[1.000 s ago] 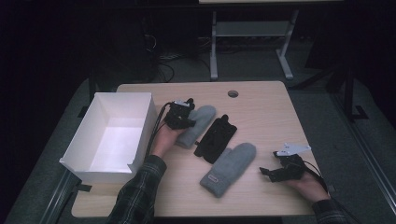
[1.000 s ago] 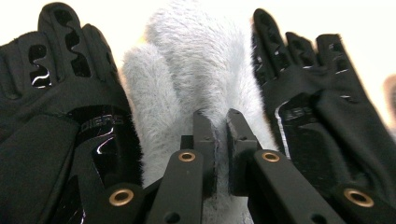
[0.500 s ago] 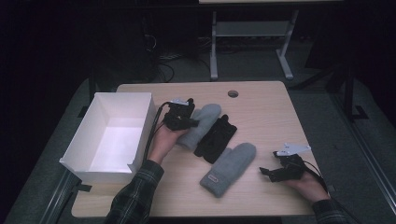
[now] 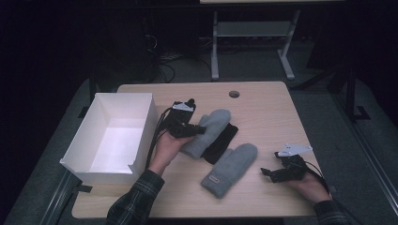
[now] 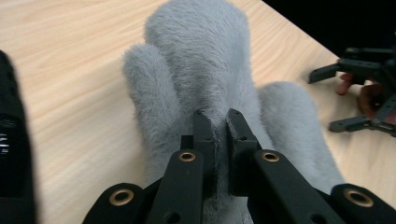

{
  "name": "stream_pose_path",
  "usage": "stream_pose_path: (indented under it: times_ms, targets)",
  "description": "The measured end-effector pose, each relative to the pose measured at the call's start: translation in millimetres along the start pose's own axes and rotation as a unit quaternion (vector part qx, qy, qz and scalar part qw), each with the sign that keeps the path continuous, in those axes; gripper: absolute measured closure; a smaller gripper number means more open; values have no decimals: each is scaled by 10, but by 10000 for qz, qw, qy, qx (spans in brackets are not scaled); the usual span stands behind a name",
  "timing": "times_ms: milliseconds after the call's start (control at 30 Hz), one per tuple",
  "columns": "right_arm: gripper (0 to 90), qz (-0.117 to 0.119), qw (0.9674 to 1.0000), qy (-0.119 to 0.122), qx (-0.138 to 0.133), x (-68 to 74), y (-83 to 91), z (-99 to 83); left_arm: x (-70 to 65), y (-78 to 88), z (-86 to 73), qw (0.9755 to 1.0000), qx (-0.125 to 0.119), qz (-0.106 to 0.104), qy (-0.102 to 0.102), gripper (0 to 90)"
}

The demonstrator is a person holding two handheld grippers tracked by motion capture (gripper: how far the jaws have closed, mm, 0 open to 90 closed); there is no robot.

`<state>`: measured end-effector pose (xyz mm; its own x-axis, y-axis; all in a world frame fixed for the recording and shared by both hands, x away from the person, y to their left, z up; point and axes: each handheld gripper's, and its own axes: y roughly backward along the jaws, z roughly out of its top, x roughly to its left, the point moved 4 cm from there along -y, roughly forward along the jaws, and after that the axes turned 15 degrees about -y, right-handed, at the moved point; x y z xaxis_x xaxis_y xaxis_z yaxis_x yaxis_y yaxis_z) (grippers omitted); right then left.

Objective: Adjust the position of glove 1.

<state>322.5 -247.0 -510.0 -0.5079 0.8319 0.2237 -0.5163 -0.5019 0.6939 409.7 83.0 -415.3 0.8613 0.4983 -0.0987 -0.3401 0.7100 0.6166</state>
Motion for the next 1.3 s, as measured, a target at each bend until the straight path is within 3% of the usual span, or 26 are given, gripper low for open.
stream_pose_path:
  times_ms: [333,667,800,1000,1300]
  targets:
    - [108,4,10000,10,6,-1,-4,5,-359,8,56,9997,-40,-218,-102,850]
    - [108,8,10000,8,2,-1,-5,6,-708,-120,96,9987,34,-425,-287,850]
    - [108,8,10000,6,2,-1,-5,5,-791,-163,74,9988,17,-418,-274,850]
    - [108,8,10000,5,4,-1,-5,5,-894,-289,-14,9986,196,-455,-210,850]
    - [108,9,10000,5,4,-1,-4,5,-968,-447,-103,9981,361,-427,-265,849]
